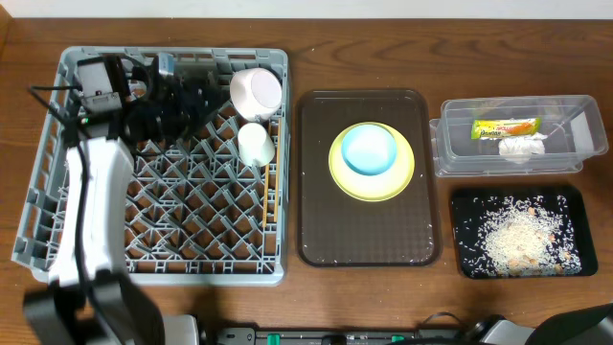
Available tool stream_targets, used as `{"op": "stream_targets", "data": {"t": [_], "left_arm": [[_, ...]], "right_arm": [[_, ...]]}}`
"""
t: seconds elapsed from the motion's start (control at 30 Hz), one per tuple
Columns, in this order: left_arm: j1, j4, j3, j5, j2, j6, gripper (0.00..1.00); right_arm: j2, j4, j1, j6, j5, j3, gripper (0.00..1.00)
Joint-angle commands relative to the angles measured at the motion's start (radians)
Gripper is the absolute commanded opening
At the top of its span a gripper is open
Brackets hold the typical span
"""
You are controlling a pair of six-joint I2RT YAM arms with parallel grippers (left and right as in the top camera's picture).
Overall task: Sort waste into correct bins and load items into the dishwasher rack
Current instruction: 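Carry the white cup into the rack and release it, then move the left gripper back to the light-blue bowl on the brown tray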
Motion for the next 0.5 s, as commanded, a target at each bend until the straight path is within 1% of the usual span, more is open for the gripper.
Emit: {"op": "stream_targets", "data": {"t": [0.0, 0.07, 0.1, 0.2, 0.23, 0.27, 0.33, 0.37, 0.43, 0.47], "left_arm": [[-0.058, -0.073, 0.018, -0.275, -0.107, 0.091, 0.29], [-0.108, -0.114, 0.018, -0.380, -0.159, 0.101, 0.26], [-0.142, -0.126, 0.018, -0.424, -0.183, 0.100, 0.23], [-0.259, -0.122, 0.018, -0.464, -0.237, 0.096, 0.12], [-0.311, -0.115, 0.018, -0.487, -0.251, 0.087, 0.11], [-0.367, -0.111, 0.018, -0.527, -0.258, 0.072, 0.12], [-0.476, -0.103, 0.018, -0.613, -0.258, 0.058, 0.17], [-0.529, -0.097, 0.018, -0.655, -0.252, 0.058, 0.22], [-0.653, -0.070, 0.018, -0.748, -0.227, 0.058, 0.27], [-0.703, -0.053, 0.018, -0.779, -0.211, 0.058, 0.31]], "right_arm": [[-0.006, -0.001, -0.005, 0.018, 0.011, 0.000, 0.99], [-0.006, -0.001, -0.005, 0.018, 0.011, 0.000, 0.99], [-0.006, -0.001, -0.005, 0.018, 0.011, 0.000, 0.99], [-0.006, -0.001, -0.005, 0.018, 0.011, 0.000, 0.99], [-0.006, -0.001, -0.005, 0.018, 0.011, 0.000, 0.99], [-0.006, -0.001, -0.005, 0.018, 0.011, 0.000, 0.99], [-0.006, -0.001, -0.005, 0.018, 0.011, 0.000, 0.99], [-0.006, -0.001, -0.005, 0.018, 0.011, 0.000, 0.99], [-0.006, -0.001, -0.005, 0.018, 0.011, 0.000, 0.99], [-0.006, -0.001, -0.005, 0.018, 0.011, 0.000, 0.99]]}}
